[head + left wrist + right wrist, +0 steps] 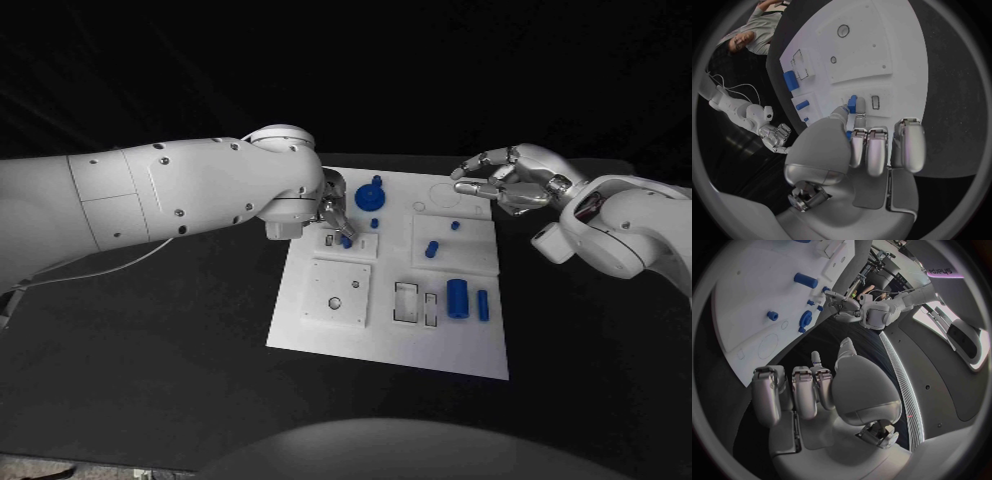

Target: Assemble the parts on the task board

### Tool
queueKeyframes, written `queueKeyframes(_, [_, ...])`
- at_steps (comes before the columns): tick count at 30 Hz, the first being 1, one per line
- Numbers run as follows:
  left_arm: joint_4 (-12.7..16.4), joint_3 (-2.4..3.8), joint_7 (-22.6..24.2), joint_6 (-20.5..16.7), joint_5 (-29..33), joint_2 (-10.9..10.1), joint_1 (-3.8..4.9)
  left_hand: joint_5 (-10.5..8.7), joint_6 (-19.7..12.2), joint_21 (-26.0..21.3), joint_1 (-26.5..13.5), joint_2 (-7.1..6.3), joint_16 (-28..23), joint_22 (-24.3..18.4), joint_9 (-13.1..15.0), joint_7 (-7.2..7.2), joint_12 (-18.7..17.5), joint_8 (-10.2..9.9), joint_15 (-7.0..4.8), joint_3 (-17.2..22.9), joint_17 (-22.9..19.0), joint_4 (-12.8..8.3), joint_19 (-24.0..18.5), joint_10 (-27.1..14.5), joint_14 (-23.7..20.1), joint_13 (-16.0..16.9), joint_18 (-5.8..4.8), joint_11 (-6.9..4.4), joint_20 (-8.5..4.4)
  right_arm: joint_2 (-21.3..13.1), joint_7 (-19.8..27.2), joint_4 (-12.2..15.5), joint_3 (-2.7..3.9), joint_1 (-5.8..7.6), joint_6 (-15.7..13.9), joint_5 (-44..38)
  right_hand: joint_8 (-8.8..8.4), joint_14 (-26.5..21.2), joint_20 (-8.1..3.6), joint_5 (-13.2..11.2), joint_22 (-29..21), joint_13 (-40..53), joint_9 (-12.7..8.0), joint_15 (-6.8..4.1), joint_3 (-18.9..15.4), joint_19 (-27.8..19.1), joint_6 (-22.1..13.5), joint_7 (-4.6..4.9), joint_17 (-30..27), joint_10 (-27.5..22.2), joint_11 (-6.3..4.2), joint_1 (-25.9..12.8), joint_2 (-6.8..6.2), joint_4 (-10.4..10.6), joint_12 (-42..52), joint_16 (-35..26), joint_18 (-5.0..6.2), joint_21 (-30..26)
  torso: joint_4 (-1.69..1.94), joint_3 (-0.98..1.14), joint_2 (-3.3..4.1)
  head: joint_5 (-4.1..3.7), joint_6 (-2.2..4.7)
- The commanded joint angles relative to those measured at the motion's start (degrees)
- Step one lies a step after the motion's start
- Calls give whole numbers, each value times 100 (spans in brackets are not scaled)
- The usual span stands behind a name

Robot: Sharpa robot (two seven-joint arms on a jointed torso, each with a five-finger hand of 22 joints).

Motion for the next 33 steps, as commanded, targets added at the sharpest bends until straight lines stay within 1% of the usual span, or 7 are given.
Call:
queueKeyframes(1, [56, -14, -348, -53, -36, -32, -28, 22, -141, 6, -64, -152, 14, 784, 204, -46, 17, 142, -53, 558, 1505, -310, 42, 696, 593, 1503, -41, -139, -16, -8, 18, 2, -1, -11, 108, -37, -2, 608, 33, 29, 1318, 1494, -7, 46, -28, 143, 34, -3, 1508, 596, 55, 71, -4, -21, -30, 20, 106, -39, 5, -2, 1, 1, -1])
queueKeyframes(5, [106, -13, -339, -167, -60, -80, -30, 12, -198, 16, -173, -296, 14, 821, 400, -62, 17, 271, -53, 941, 1505, -337, 81, 696, 593, 1503, -48, -148, -37, -17, 13, 0, -2, -24, 114, -37, -5, 608, 33, 33, 1315, 1494, -12, 47, -30, 136, 31, -4, 1508, 596, 55, 83, -1, -25, -30, 20, 108, -46, 1, -4, -3, 2, -4])
queueKeyframes(10, [169, -11, -308, -331, -72, -126, -31, -12, -225, 24, -231, -428, 14, 846, 495, -64, 17, 318, -62, 1200, 1505, -387, 108, 696, 593, 1503, -54, -160, -41, -31, 5, 0, -2, -38, 113, -38, -7, 608, 34, 36, 1310, 1494, -16, 48, -31, 121, 27, -5, 1508, 596, 55, 93, 2, -29, -30, 20, 112, -60, 7, -2, -1, 10, -11])
queueKeyframes(17, [281, -11, -276, -591, -106, -192, -32, -52, -235, 32, -271, -506, 14, 870, 531, -53, 17, 316, -64, 1415, 1505, -421, 133, 696, 593, 1503, -60, -155, -45, -40, -3, -5, -2, -61, 103, -38, -11, 608, 35, 41, 1300, 1494, -23, 50, -34, 96, 20, -5, 1508, 596, 55, 111, 8, -35, -30, 20, 119, -84, 8, 0, 3, 19, -22])
queueKeyframes(22, [490, -11, -267, -883, -402, -314, -41, -129, -242, 31, -333, -548, 14, 875, 542, -51, 17, 305, -64, 1500, 1505, -406, 139, 696, 593, 1503, -60, -153, -45, -63, 31, 9, -2, -87, 55, -36, -15, 608, 37, 46, 1288, 1494, -32, 52, -39, 66, 13, -4, 1508, 596, 57, 129, 14, -40, -30, 20, 128, -112, 9, 5, 3, 19, -44])
queueKeyframes(29, [882, -8, -299, -1405, -1061, -522, -115, -186, -204, 63, -434, -602, 14, 923, 543, -63, 17, 292, -73, 1576, 1505, -354, 192, 696, 593, 1503, -74, -164, -49, -152, 235, 91, -1, -131, -192, -32, -23, 608, 41, 67, 1277, 1494, -48, 56, -46, 37, -3, 2, 1508, 596, 62, 176, 23, -61, -30, 20, 135, -140, 16, 5, -9, 63, -96])
queueKeyframes(33, [1012, -7, -363, -1547, -1374, -584, -161, -227, -155, 69, -527, -640, 14, 937, 535, -78, 17, 271, -86, 1626, 1505, -288, 211, 696, 593, 1503, -77, -177, -58, -181, 302, 136, -1, -150, -278, -31, -23, 608, 44, 95, 1275, 1494, -56, 58, -46, 30, -6, 4, 1508, 596, 64, 211, 30, -78, -30, 20, 137, -148, 20, 17, -29, 78, -96])
